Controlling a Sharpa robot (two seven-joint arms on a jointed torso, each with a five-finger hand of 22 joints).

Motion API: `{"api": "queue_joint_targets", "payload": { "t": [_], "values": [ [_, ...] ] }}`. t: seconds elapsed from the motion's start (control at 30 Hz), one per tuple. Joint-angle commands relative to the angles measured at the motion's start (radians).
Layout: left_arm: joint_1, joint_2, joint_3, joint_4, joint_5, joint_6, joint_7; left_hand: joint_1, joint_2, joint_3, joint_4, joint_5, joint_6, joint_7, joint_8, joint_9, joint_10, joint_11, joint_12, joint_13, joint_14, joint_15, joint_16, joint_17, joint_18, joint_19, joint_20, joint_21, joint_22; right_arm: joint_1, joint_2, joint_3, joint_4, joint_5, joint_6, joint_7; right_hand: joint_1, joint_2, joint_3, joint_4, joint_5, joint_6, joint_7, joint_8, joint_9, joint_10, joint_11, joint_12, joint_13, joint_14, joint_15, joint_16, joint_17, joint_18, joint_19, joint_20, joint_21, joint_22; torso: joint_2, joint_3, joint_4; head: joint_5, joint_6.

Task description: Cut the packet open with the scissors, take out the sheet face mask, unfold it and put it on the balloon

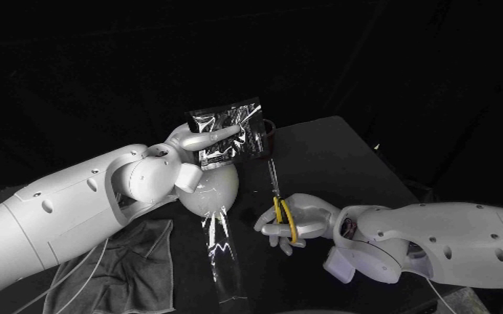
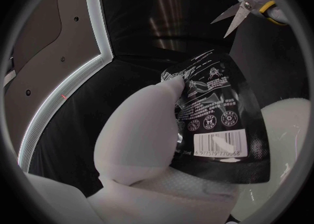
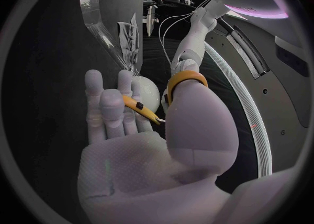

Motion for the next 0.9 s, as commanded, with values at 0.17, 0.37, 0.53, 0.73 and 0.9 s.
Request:
{"api": "queue_joint_targets", "payload": {
  "t": [0.17,0.37,0.53,0.73,0.9],
  "values": [
    [0.002,0.004,0.001,0.009,0.003,0.047,-0.010,-0.005,0.006,0.006,0.002,0.004,0.007,0.003,0.004,0.048,0.024,-0.013,-0.004,0.002,0.006,-0.003,0.006,0.002,0.010,0.006,0.002,0.007,0.001,-0.001,0.005,0.001,-0.002,-0.009,0.040,-0.004,-0.003,0.010,-0.004,-0.001,0.007,-0.342,0.136,0.015,0.003,-0.032,0.008,-0.050,-0.037,-0.046,0.006,-0.035,-0.064,0.007,-0.013,0.005,-0.008,-0.003,0.000,-0.0001,0.0005,0.002,0.000],
    [0.002,0.005,0.001,0.012,0.004,0.052,-0.010,-0.005,0.006,0.006,0.002,0.004,0.007,0.003,0.004,0.048,0.024,-0.013,-0.004,0.002,0.006,-0.003,0.006,0.002,0.010,0.006,0.002,0.007,0.000,-0.001,0.009,0.001,-0.010,-0.004,0.043,-0.008,-0.004,0.011,-0.002,-0.001,0.008,-0.346,0.139,0.025,0.006,-0.032,0.011,-0.065,-0.052,-0.052,0.009,-0.037,-0.069,0.008,-0.016,0.008,-0.010,-0.003,0.001,-0.0007,-0.0006,0.001,0.001],
    [0.002,0.004,0.001,0.015,0.004,0.055,-0.015,-0.005,0.006,0.007,0.001,0.004,0.007,0.003,0.004,0.048,0.024,-0.013,-0.005,0.002,0.006,-0.003,0.006,0.002,0.010,0.006,0.002,0.007,0.000,0.000,0.011,0.001,-0.010,-0.002,0.039,-0.008,-0.001,0.013,0.000,-0.001,0.008,-0.348,0.141,0.037,0.009,-0.019,0.013,-0.075,-0.066,-0.053,0.011,-0.035,-0.072,0.008,-0.017,0.011,-0.010,-0.003,0.001,-0.0002,-0.0001,-0.001,0.001],
    [0.002,0.003,0.001,0.015,0.002,0.053,-0.024,-0.005,0.006,0.007,0.001,0.004,0.007,0.003,0.004,0.048,0.024,-0.013,-0.005,0.002,0.006,-0.003,0.006,0.002,0.010,0.006,0.002,0.007,0.000,0.002,0.005,0.004,0.003,-0.007,0.028,-0.008,0.007,0.018,0.008,-0.001,0.007,-0.347,0.142,0.058,0.015,-0.002,0.013,-0.089,-0.087,-0.055,0.012,-0.031,-0.078,0.010,-0.018,0.014,-0.009,-0.003,0.000,0.0003,-0.0004,-0.003,0.001],
    [0.002,0.002,0.001,0.014,0.002,0.053,-0.030,-0.006,0.006,0.007,0.001,0.004,0.006,0.003,0.004,0.049,0.025,-0.013,-0.005,0.002,0.006,-0.003,0.006,0.002,0.011,0.006,0.002,0.006,0.000,0.014,0.000,0.006,0.011,-0.014,0.021,-0.008,0.011,0.021,0.010,-0.001,0.006,-0.341,0.141,0.072,0.017,0.007,0.013,-0.097,-0.098,-0.056,0.012,-0.030,-0.083,0.011,-0.018,0.015,-0.009,-0.002,0.000,-0.0005,-0.0008,-0.005,0.002]
  ]
}}
